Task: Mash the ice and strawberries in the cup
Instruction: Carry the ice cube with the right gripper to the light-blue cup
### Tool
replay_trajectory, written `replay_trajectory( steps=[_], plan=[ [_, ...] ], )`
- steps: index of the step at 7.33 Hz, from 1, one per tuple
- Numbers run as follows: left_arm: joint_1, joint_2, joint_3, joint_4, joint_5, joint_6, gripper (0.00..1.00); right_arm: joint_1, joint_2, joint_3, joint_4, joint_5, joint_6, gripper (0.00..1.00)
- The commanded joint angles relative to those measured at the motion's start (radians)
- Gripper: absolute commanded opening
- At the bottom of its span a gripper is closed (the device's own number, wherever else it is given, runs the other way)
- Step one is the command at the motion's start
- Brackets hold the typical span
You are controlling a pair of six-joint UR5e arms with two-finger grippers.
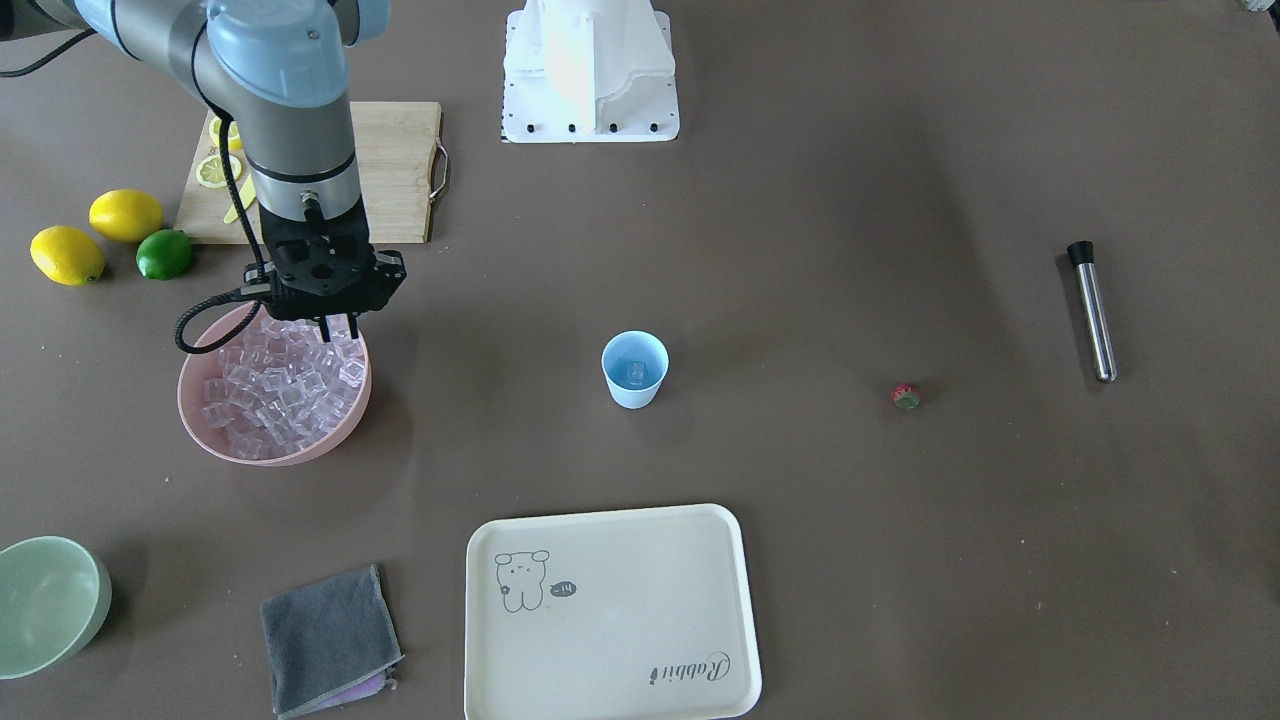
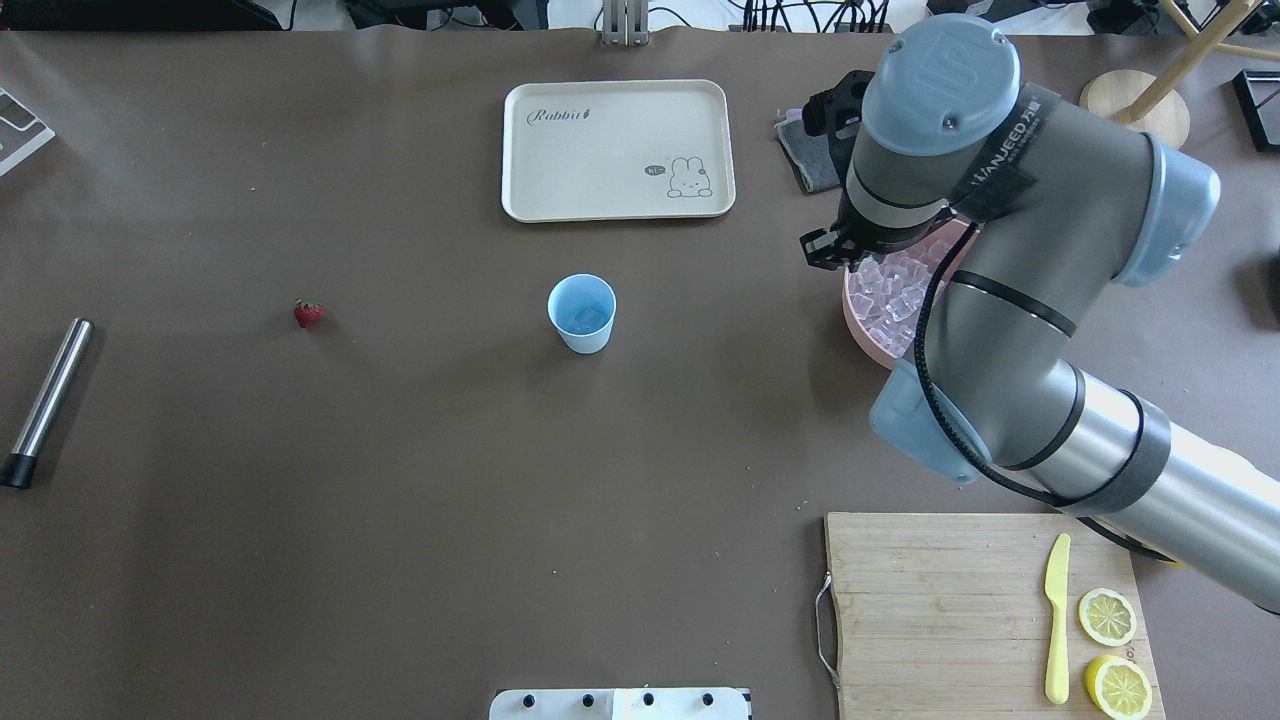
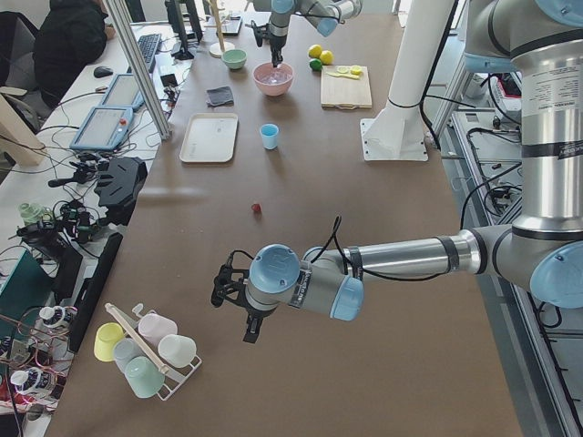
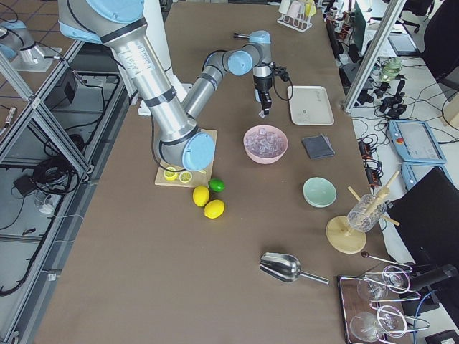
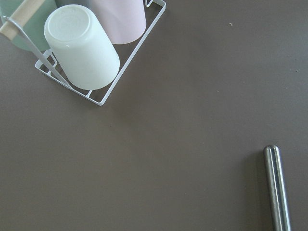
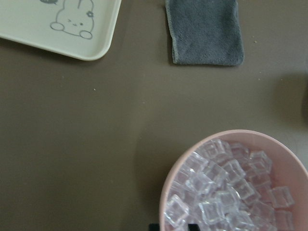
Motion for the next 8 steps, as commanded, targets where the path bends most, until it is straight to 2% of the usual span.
replay_trajectory(
  steps=[1, 2, 4, 5, 7, 8],
  plan=[
    [0.0, -0.002, 0.0, 0.0, 0.001, -0.002, 0.98, -0.073, 0.124, -0.224, 0.316, -0.004, 0.252, 0.28],
    [0.0, -0.002, 0.0, 0.0, -0.001, -0.002, 0.98, -0.106, 0.164, -0.286, 0.441, -0.03, 0.332, 0.28],
    [-0.003, -0.003, -0.024, -0.002, -0.011, 0.0, 0.98, -0.145, 0.191, -0.291, 0.576, -0.096, 0.399, 0.28],
    [-0.003, 0.0, -0.026, 0.0, -0.01, -0.002, 0.98, -0.159, 0.188, -0.291, 0.617, -0.11, 0.407, 0.28],
    [0.0, -0.02, -0.026, 0.0, -0.01, -0.003, 0.98, -0.2, 0.185, -0.302, 0.629, -0.174, 0.408, 0.29],
    [-0.002, -0.02, -0.034, 0.0, -0.011, -0.003, 0.98, -0.205, 0.178, -0.316, 0.629, -0.179, 0.408, 0.29]
  ],
)
